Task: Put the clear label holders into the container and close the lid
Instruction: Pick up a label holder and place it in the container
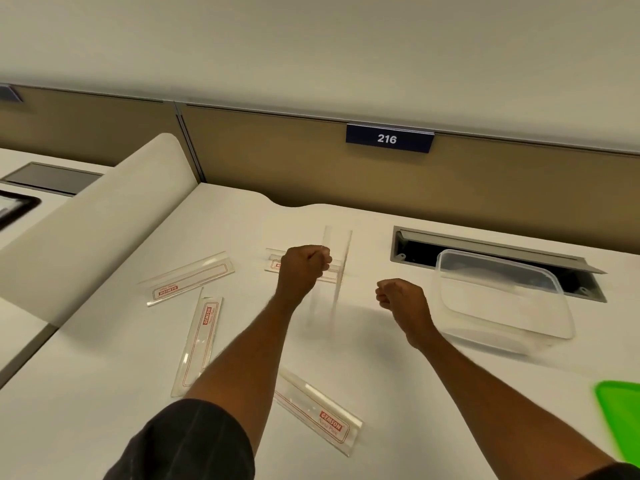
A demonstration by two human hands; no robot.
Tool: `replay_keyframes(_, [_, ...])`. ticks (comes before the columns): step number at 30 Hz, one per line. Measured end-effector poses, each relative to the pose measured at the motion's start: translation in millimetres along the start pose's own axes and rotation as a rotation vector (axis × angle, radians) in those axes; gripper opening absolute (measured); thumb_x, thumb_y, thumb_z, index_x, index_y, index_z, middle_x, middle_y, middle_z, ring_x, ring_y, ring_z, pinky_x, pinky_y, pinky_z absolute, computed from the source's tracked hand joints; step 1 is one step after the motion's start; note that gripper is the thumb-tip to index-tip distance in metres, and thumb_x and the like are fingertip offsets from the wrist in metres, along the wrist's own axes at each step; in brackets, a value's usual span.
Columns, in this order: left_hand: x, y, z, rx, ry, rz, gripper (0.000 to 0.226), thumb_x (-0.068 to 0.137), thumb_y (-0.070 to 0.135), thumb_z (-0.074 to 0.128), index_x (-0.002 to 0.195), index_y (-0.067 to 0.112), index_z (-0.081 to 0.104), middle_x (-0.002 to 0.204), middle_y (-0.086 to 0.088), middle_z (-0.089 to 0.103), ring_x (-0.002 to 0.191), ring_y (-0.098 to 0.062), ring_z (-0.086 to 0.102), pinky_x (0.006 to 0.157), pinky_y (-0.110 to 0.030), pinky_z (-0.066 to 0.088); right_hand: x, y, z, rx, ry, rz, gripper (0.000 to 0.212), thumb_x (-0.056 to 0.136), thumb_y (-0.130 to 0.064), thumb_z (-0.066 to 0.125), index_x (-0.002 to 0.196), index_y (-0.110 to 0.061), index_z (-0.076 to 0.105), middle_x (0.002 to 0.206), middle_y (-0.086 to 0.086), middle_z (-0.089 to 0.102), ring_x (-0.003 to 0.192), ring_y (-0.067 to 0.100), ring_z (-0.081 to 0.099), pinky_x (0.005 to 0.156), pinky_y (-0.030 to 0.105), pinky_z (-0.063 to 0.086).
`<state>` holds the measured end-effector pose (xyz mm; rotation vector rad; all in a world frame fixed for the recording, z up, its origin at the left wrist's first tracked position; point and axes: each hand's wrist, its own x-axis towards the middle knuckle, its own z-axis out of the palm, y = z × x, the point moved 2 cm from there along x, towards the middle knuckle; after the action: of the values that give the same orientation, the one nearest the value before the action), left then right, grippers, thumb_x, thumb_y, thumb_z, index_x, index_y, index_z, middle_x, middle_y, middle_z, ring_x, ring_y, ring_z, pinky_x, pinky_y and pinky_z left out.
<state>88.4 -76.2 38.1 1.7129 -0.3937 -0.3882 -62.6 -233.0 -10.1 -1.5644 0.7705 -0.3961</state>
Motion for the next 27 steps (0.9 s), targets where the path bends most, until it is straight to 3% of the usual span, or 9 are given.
replay_keyframes(1, [-1,3,2,-0.123,0.007,-0.043,0.018,0.088,0.012,0.058,0.079,0.016,0.073,0.073,-0.005,0.072,0.065,-0.014,0.066,0.063,-0.029,0.053,-2,0,-1,0.061,-0.083,0.034,0.013,0.091,-0.026,0.06,0.088,-0.017,0.07,0.089,0.009,0.07,0.089,0.027,0.066,0.085,0.038,0.054])
replay_keyframes(4, [-5,9,10,-0.37,0.031,-0.156,0.011,0.09,0.019,0.063,0.087,0.019,0.073,0.083,-0.003,0.076,0.076,-0.018,0.073,0.066,-0.026,0.057,-7,1,-5,0.198,-0.399,0.213,0.045,0.082,-0.052,0.061,0.11,-0.016,0.065,0.11,0.009,0.069,0.103,0.025,0.065,0.091,0.038,0.052])
replay_keyframes(8, [-12,14,28,-0.642,0.053,-0.243,0.012,0.09,0.022,0.064,0.096,0.014,0.072,0.091,-0.006,0.076,0.086,-0.022,0.073,0.07,-0.03,0.059,-16,-3,-14,0.322,-0.708,0.329,0.054,0.086,-0.045,0.061,0.129,-0.014,0.054,0.126,0.016,0.063,0.114,0.038,0.061,0.091,0.044,0.055])
replay_keyframes(11, [-17,18,41,-0.721,0.035,-0.258,0.025,0.091,0.03,0.062,0.105,0.01,0.069,0.092,-0.009,0.075,0.089,-0.025,0.071,0.07,-0.032,0.059,-18,-14,-26,0.377,-0.708,0.274,0.052,0.083,-0.034,0.069,0.126,-0.009,0.055,0.119,0.02,0.065,0.1,0.033,0.066,0.083,0.039,0.058])
replay_keyframes(13, [-16,23,45,-0.75,0.02,-0.273,0.036,0.09,0.047,0.058,0.105,0.015,0.067,0.097,-0.01,0.075,0.092,-0.025,0.071,0.073,-0.035,0.058,-17,-21,-36,0.362,-0.68,0.236,0.048,0.083,-0.029,0.069,0.124,-0.007,0.056,0.115,0.021,0.066,0.09,0.028,0.067,0.079,0.035,0.058])
replay_keyframes(16, [-10,36,47,-0.807,-0.014,-0.274,0.047,0.084,0.061,0.055,0.109,0.022,0.062,0.108,-0.01,0.07,0.1,-0.027,0.068,0.084,-0.038,0.056,-14,-26,-55,0.309,-0.648,0.21,0.045,0.083,-0.028,0.069,0.12,-0.006,0.058,0.112,0.022,0.066,0.089,0.027,0.067,0.08,0.035,0.058])
replay_keyframes(20, [-3,50,50,-0.717,-0.043,-0.166,0.042,0.084,0.042,0.067,0.116,0.016,0.062,0.098,-0.008,0.07,0.092,-0.025,0.068,0.079,-0.035,0.057,-6,-38,-83,0.183,-0.613,0.169,0.032,0.079,-0.026,0.074,0.105,-0.009,0.067,0.107,0.02,0.068,0.09,0.028,0.067,0.084,0.038,0.057])
replay_keyframes(24, [-1,57,58,-0.648,-0.131,-0.127,0.029,0.085,0.022,0.066,0.113,0.013,0.063,0.092,-0.006,0.071,0.085,-0.022,0.067,0.084,-0.035,0.055,4,-59,-116,-0.006,-0.577,0.128,0.045,0.076,-0.027,0.077,0.113,-0.005,0.065,0.105,0.016,0.069,0.092,0.025,0.068,0.081,0.034,0.057])
replay_keyframes(27, [0,56,67,-0.483,-0.174,-0.133,0.034,0.085,0.018,0.067,0.116,0.005,0.061,0.094,-0.01,0.068,0.083,-0.02,0.062,0.087,-0.033,0.053,12,-70,-146,-0.143,-0.53,0.102,0.043,0.074,-0.026,0.08,0.109,-0.005,0.066,0.105,0.019,0.07,0.094,0.025,0.07,0.084,0.034,0.057])
